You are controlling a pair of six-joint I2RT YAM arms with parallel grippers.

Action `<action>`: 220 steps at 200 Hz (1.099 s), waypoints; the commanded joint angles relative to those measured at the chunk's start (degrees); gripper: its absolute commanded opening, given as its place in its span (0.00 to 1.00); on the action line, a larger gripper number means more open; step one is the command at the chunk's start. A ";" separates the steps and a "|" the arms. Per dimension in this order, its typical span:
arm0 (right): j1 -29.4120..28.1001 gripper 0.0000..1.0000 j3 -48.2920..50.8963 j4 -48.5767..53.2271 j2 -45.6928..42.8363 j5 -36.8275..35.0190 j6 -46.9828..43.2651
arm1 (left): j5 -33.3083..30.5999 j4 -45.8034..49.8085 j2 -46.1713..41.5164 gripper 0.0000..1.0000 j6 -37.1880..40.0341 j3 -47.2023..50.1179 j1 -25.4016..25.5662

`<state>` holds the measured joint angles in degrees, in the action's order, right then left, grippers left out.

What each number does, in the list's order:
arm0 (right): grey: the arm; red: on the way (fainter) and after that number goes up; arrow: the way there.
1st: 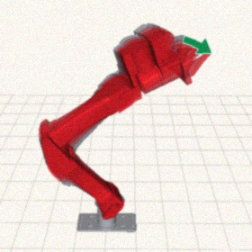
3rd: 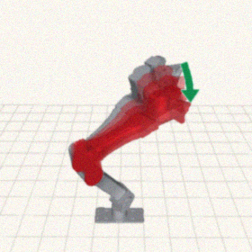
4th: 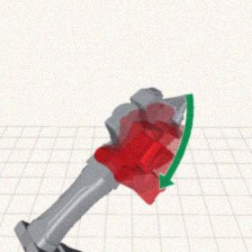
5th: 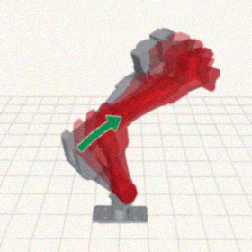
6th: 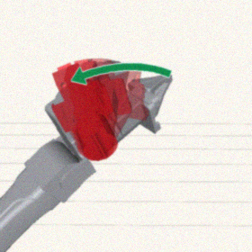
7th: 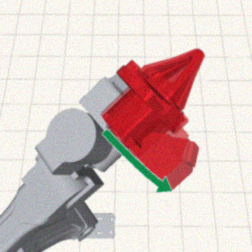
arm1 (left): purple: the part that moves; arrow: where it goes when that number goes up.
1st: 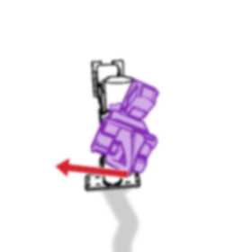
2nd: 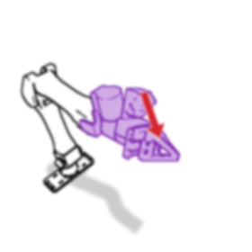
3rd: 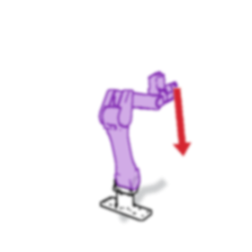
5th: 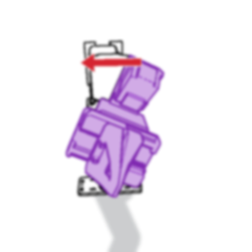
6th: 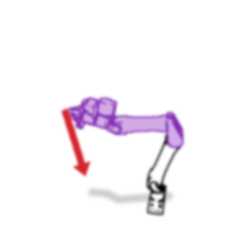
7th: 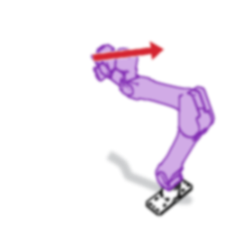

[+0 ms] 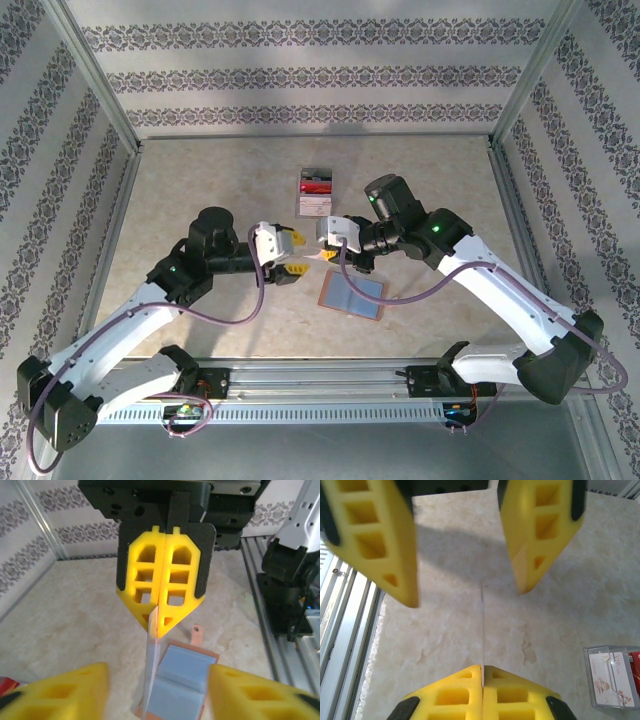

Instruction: Take the credit cards out of the card holder

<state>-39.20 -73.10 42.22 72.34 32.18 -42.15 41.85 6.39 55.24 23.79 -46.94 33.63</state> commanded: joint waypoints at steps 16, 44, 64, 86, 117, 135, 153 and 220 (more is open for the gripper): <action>1.84 0.00 -2.78 4.28 -0.13 -1.01 -0.95 | -7.55 -6.32 -5.85 0.82 -4.65 4.78 -0.31; 3.28 0.00 -4.14 6.28 0.84 -1.66 -1.85 | -15.28 -4.40 -10.07 0.92 -7.18 7.06 -0.32; 4.58 0.00 -4.89 6.51 1.84 -2.55 -2.30 | -20.10 -1.77 -13.70 0.95 -9.64 8.21 -0.30; 5.83 0.00 -5.85 5.95 3.32 -2.98 -2.37 | -24.02 1.14 -17.97 0.97 -12.70 9.53 -0.31; 7.23 0.00 -8.26 4.98 6.57 -2.93 -2.86 | -29.67 4.71 -23.95 1.00 -17.44 11.83 -0.32; 7.90 0.00 -10.41 5.25 9.27 -3.41 -4.25 | -32.66 7.85 -26.78 1.00 -20.00 12.54 -0.34; 8.47 0.00 -13.41 6.44 12.66 -4.38 -6.18 | -35.56 11.09 -28.91 1.00 -22.65 12.98 -0.35; 8.02 0.00 -30.96 13.41 29.82 -15.41 -14.80 | -42.28 18.74 -31.29 1.00 -27.30 13.06 -0.34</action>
<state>-30.89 -97.45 50.63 96.42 23.29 -51.88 2.79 21.04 24.47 -0.56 -34.28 33.63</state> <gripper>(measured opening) 0.046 0.997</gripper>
